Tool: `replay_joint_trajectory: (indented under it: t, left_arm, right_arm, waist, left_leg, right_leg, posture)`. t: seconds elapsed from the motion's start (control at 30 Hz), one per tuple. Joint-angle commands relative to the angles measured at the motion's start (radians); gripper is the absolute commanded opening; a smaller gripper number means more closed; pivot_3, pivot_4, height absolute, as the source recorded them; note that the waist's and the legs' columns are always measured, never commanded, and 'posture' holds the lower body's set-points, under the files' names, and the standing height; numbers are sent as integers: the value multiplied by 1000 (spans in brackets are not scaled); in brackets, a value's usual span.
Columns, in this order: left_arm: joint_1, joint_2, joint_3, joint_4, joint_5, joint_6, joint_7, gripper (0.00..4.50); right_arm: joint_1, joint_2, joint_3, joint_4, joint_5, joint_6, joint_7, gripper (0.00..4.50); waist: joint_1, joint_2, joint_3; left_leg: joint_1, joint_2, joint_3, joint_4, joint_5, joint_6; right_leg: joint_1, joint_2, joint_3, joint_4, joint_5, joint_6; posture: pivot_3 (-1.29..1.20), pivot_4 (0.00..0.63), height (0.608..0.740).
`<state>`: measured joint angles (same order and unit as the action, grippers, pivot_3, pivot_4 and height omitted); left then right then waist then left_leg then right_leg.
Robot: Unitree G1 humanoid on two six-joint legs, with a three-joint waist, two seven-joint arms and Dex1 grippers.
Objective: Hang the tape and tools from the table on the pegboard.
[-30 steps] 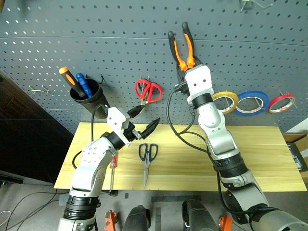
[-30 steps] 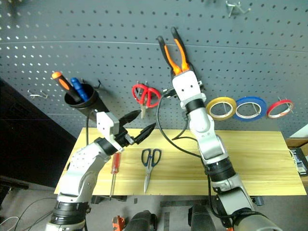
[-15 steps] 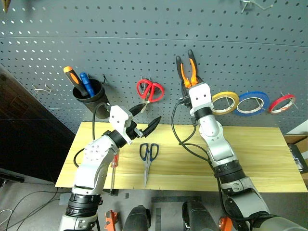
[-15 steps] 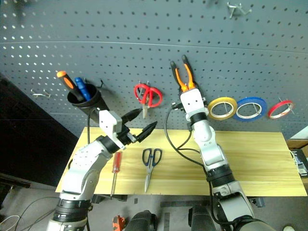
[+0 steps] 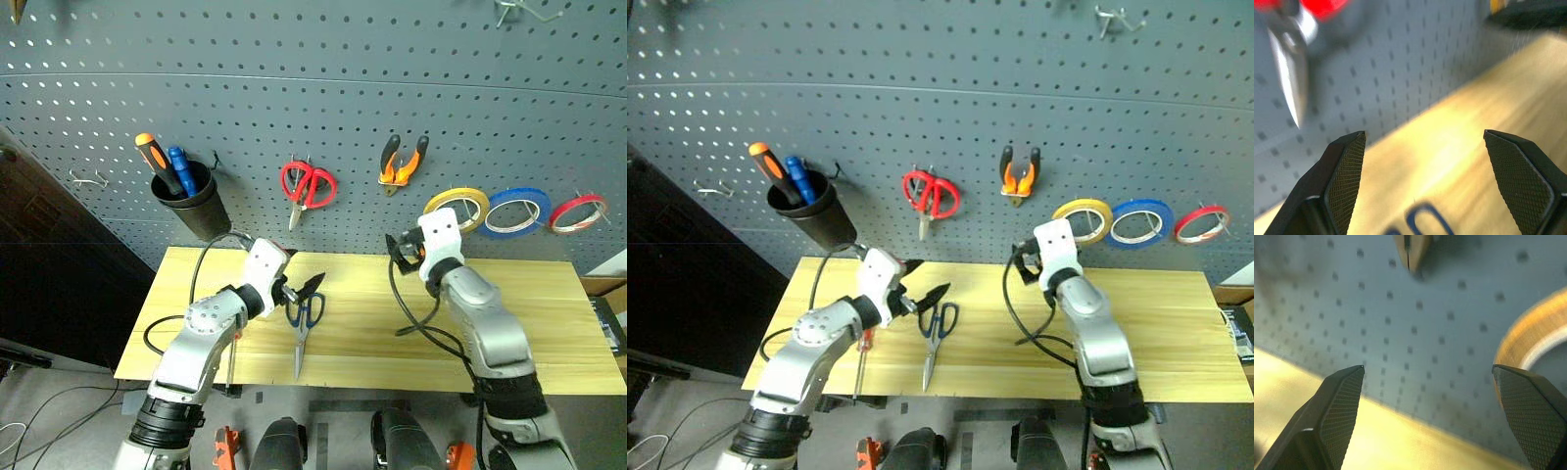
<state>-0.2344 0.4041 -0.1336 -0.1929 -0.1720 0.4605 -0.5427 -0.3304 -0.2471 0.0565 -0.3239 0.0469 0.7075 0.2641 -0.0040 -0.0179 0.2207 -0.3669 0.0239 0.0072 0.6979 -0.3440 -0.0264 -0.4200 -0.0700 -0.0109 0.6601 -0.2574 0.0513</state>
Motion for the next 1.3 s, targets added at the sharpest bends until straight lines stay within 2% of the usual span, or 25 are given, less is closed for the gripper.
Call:
replay_joint_trajectory:
  t: [0.03, 0.1, 0.2, 0.27, 0.43, 0.57, 0.8, 0.93, 1.07, 1.23, 1.3]
  left_arm:
    - [26, -5, -52, -39, 44, 121, 48, 4094]
    - [41, -18, -77, -41, 60, 194, 76, 4094]
    - [56, -57, -85, -43, 47, 328, 112, 4094]
    - [63, -81, -76, -38, 52, 382, 144, 4094]
    - [63, -130, -69, -13, 85, 473, 238, 4094]
    - [40, -199, -70, 61, 101, 540, 310, 4094]
    - [1, -282, -41, 207, 117, 588, 391, 4094]
    - [-6, -320, -14, 232, 128, 615, 444, 4094]
    - [-21, -328, -12, 210, 134, 615, 457, 4094]
    - [-51, -322, 20, 176, 137, 585, 471, 4094]
    - [-53, -323, 29, 166, 129, 623, 470, 4094]
  right_arm:
    - [76, -77, -28, -191, 131, 172, 130, 4490]
    - [120, -140, -32, -261, 195, 245, 194, 4490]
    - [195, -252, -48, -423, 403, 340, 375, 4490]
    - [209, -266, -96, -485, 513, 413, 400, 4490]
    - [217, -328, -90, -496, 529, 433, 366, 4490]
    - [192, -325, -69, -501, 547, 437, 334, 4490]
    - [181, -360, -60, -515, 566, 435, 319, 4490]
    - [180, -382, -65, -519, 581, 432, 311, 4490]
    - [180, -396, -76, -520, 596, 430, 304, 4490]
    - [188, -406, -88, -518, 606, 424, 288, 4490]
    - [191, -410, -91, -518, 611, 422, 284, 4490]
  waist:
    - [0, 0, 0]
    - [-1, 0, 0]
    - [-1, 0, 1]
    - [-5, -1, 1]
    - [-8, -1, 1]
    - [-12, -1, 1]
    - [-16, -1, 0]
    - [-23, 1, -4]
    - [-27, 1, -6]
    - [-28, 0, -5]
    - [-27, 0, -5]
  left_leg:
    - [0, 0, -1, 0, 0, 1]
    - [0, 0, -1, 0, -2, 3]
    - [0, -1, -2, 0, -2, 4]
    - [0, -1, -3, 0, -2, 4]
    - [4, -1, -7, 1, -2, 4]
    - [4, -1, -7, 1, -2, 5]
    - [4, -2, -8, 1, -2, 5]
    - [8, -2, -8, 1, -2, 5]
    - [11, -2, -8, 1, -2, 5]
    - [10, -2, -9, 1, -2, 5]
    - [8, -2, -9, 1, -2, 5]
  right_leg:
    - [0, 0, 0, 0, 0, 0]
    - [0, 0, 0, -1, 0, 0]
    - [0, 0, 0, -1, 0, 0]
    - [1, 1, -1, -1, 0, -1]
    - [6, 2, -1, -1, -1, -1]
    - [6, 2, -1, -1, -1, -1]
    - [7, 1, -2, -2, -1, -1]
    - [11, 0, -2, -3, -1, -1]
    - [15, 1, -2, -3, -1, -1]
    - [13, 1, -2, -3, -1, -1]
    - [12, 1, -3, -3, -1, -1]
  posture:
    - [28, 211, 740]
    - [24, 214, 740]
    - [-1, 227, 740]
    - [-11, 230, 740]
    - [-31, 227, 740]
    - [-52, 227, 740]
    - [-77, 223, 740]
    - [-93, 220, 740]
    - [-95, 217, 740]
    - [-93, 217, 740]
    - [-88, 220, 740]
